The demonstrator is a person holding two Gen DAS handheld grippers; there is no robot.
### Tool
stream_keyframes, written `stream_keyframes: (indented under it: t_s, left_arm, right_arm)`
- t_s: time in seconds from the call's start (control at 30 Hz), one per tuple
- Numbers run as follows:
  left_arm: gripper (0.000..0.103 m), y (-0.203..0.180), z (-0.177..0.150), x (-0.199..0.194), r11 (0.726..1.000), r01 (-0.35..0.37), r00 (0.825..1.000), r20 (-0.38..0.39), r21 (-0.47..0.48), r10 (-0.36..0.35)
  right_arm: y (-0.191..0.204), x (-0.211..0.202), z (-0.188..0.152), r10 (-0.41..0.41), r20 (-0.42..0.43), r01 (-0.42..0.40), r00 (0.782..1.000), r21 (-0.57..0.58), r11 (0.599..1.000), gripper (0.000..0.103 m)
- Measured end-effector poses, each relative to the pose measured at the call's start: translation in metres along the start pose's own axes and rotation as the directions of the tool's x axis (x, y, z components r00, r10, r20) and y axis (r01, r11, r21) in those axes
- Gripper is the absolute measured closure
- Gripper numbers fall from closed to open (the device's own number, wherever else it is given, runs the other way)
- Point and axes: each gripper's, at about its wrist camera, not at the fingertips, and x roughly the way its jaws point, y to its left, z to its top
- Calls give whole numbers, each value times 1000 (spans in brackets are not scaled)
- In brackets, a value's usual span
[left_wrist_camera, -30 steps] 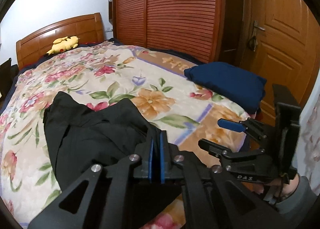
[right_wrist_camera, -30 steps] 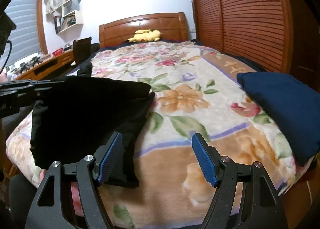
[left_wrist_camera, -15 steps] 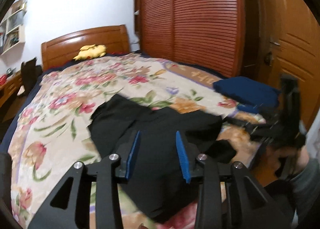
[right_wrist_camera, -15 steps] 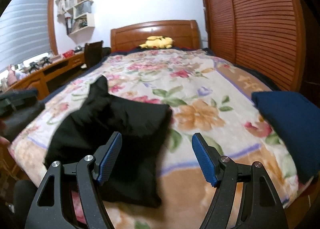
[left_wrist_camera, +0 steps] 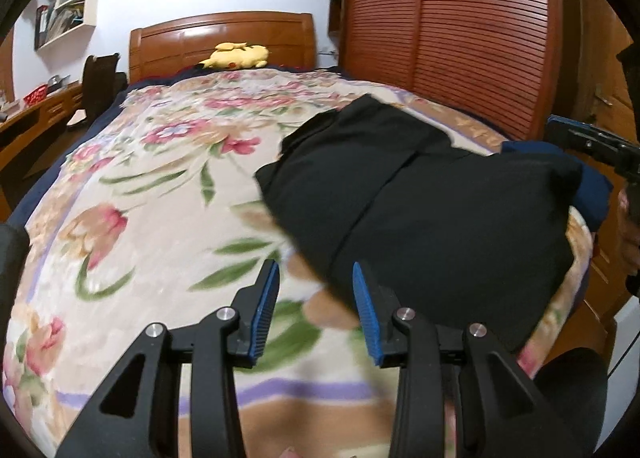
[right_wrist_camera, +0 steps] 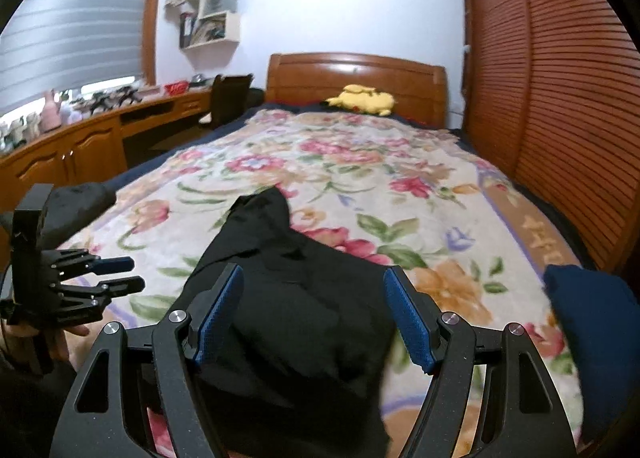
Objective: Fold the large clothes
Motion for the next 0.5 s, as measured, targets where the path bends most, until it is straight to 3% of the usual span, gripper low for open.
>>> stream_keyframes:
  t_s: [0.27, 0.5]
  left_arm:
    - [66, 25, -27, 2, 999, -40, 999, -7, 17, 40]
    - [66, 34, -39, -4, 1000, -12, 1000, 6, 2, 12]
  right_arm:
    - [6, 55, -20, 16, -117, -16, 993, 2, 1000, 29]
    - [-2, 78, -46, 51, -204, -42, 978, 48, 998, 29]
